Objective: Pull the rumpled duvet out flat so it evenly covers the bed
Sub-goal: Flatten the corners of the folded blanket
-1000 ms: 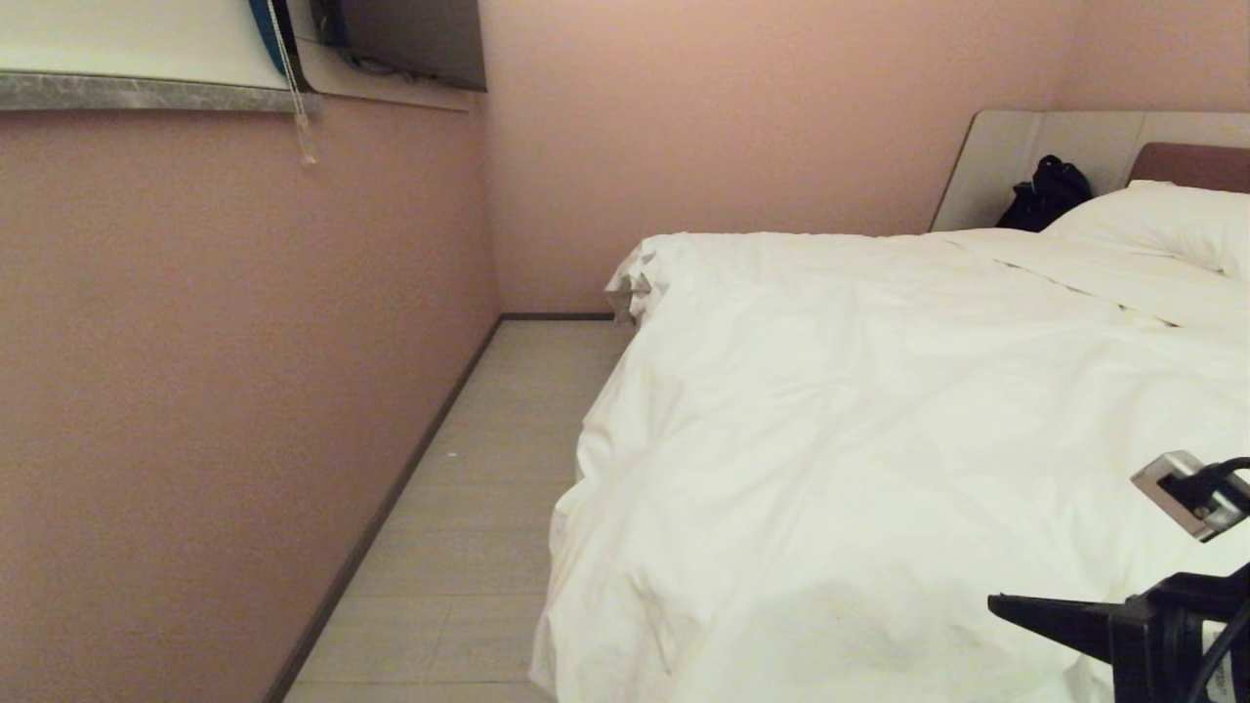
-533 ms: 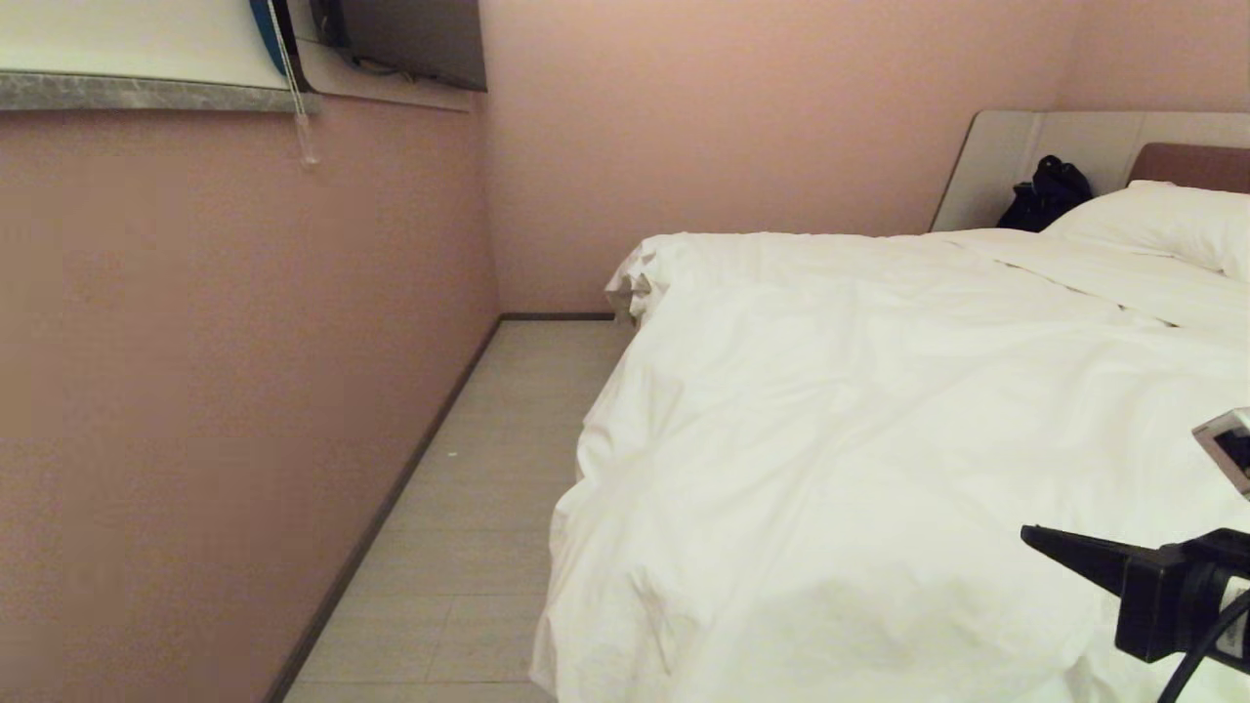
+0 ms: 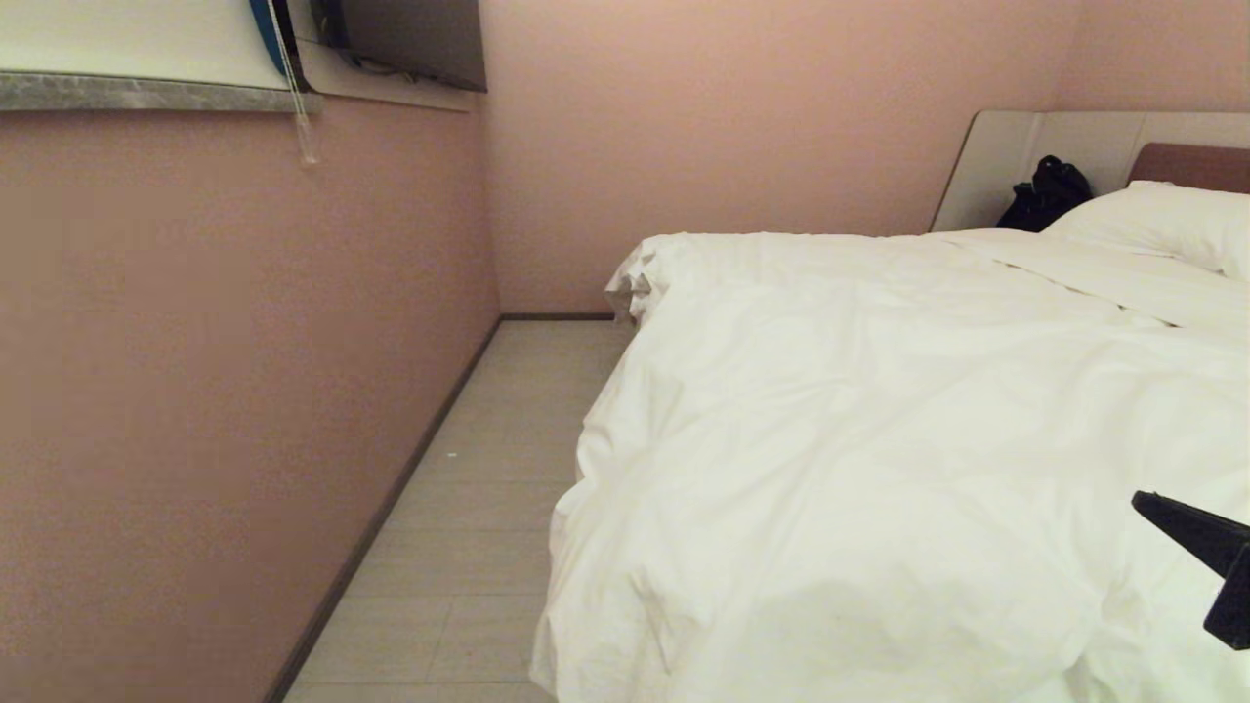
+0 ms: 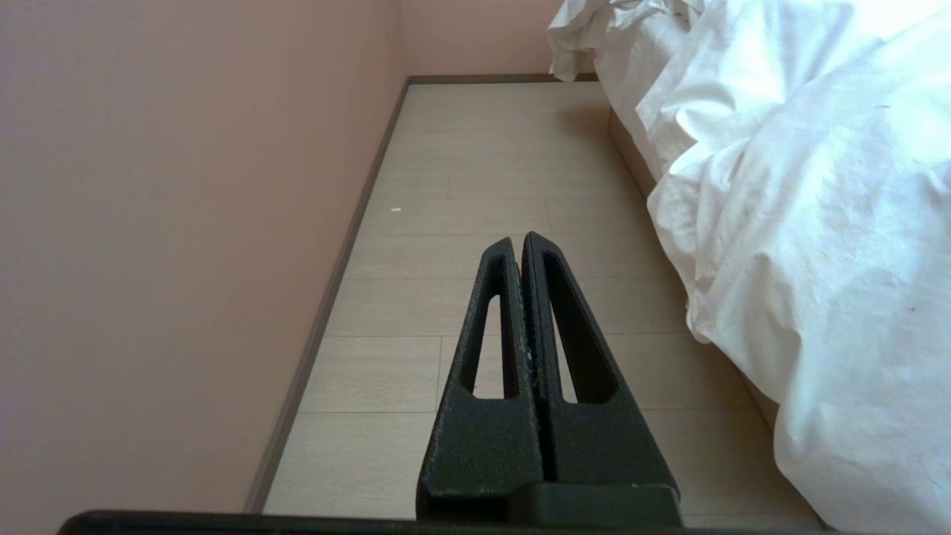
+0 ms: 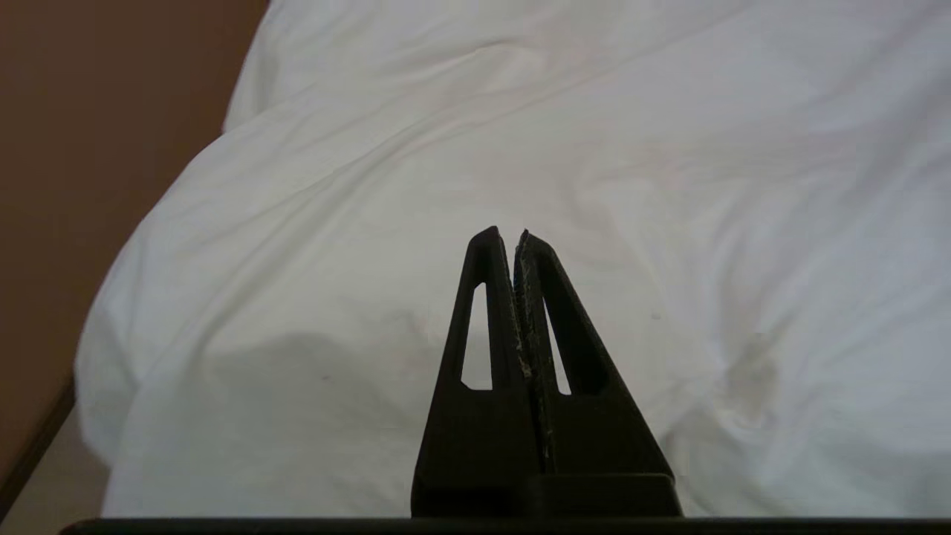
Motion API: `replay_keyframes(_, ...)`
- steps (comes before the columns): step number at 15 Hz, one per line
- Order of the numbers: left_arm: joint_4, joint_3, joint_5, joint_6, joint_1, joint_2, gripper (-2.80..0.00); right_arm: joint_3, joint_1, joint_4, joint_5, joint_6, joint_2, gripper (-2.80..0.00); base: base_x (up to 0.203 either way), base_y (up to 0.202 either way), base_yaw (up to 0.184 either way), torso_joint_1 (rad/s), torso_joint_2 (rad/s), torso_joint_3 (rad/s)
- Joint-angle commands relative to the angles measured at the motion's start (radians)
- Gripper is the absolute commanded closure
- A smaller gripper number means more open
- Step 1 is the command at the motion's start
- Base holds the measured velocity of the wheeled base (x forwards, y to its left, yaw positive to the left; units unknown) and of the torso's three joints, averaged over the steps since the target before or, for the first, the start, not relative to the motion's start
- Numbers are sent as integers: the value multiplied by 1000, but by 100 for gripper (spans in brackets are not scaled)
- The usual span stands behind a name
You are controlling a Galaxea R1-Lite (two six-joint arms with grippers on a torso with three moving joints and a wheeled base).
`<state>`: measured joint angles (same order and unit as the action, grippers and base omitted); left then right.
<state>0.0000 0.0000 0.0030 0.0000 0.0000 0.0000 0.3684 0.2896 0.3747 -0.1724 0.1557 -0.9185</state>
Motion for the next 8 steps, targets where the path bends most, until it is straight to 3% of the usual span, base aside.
replay_keyframes(1, 0, 0, 0, 0, 0, 0, 0, -24, 0, 3, -122, -8, 73, 0, 0, 0, 0, 0, 0, 0)
replay_keyframes(8, 0, 0, 0, 0, 0, 0, 0, -131, -3, -3, -154, -39, 292, 0, 0, 0, 0, 0, 0, 0)
